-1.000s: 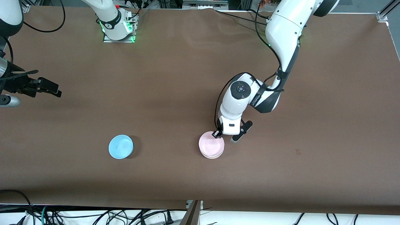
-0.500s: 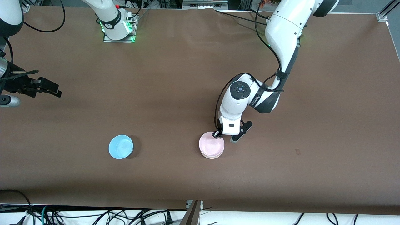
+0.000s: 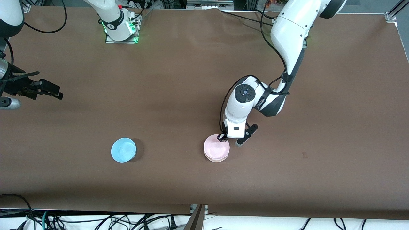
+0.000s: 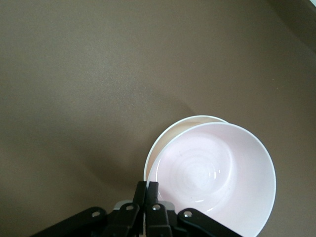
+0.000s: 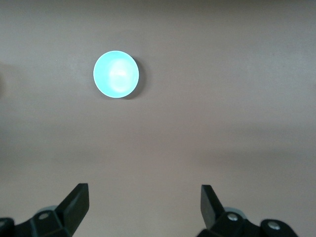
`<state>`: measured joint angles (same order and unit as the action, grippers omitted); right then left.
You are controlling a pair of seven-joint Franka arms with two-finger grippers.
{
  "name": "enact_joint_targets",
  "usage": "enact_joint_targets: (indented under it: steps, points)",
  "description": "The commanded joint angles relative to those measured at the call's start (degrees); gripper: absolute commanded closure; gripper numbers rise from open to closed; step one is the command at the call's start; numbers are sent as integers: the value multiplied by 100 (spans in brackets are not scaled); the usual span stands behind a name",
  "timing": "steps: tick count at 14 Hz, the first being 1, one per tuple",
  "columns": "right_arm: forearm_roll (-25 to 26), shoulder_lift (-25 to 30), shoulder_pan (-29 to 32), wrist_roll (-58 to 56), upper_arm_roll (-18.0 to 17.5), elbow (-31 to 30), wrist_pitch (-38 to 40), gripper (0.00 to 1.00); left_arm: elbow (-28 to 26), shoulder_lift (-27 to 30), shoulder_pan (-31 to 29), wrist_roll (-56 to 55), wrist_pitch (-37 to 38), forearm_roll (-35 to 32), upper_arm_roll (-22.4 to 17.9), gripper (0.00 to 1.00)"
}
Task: Stack pink and blue bowls on white bowl
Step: 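Lower the pink bowl into the white bowl and open the left gripper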
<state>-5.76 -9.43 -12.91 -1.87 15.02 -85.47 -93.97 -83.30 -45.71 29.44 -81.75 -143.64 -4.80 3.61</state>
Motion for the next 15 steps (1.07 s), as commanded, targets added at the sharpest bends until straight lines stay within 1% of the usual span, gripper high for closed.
enact_joint_targets:
  steps: [1, 12, 13, 14, 15]
  points:
    - [-22, 12, 8, -24, -17, 22, -16, 0, 174, -114, 97, -166, 21, -214, -97, 100]
    - [-57, 3, 69, -24, 10, 13, -60, 0, 200, -202, 97, -175, -6, -240, -106, 100]
    - [-31, -49, 69, -24, 10, 13, -60, 0, 200, -202, 97, -175, -6, -240, -106, 99]
    - [-22, -76, 61, -24, 10, 13, -112, 0, 200, -202, 97, -175, -6, -240, -106, 88]
    - [-13, -120, 61, -32, 10, 13, -173, 0, 209, -193, 88, -166, -6, -240, -115, 72]
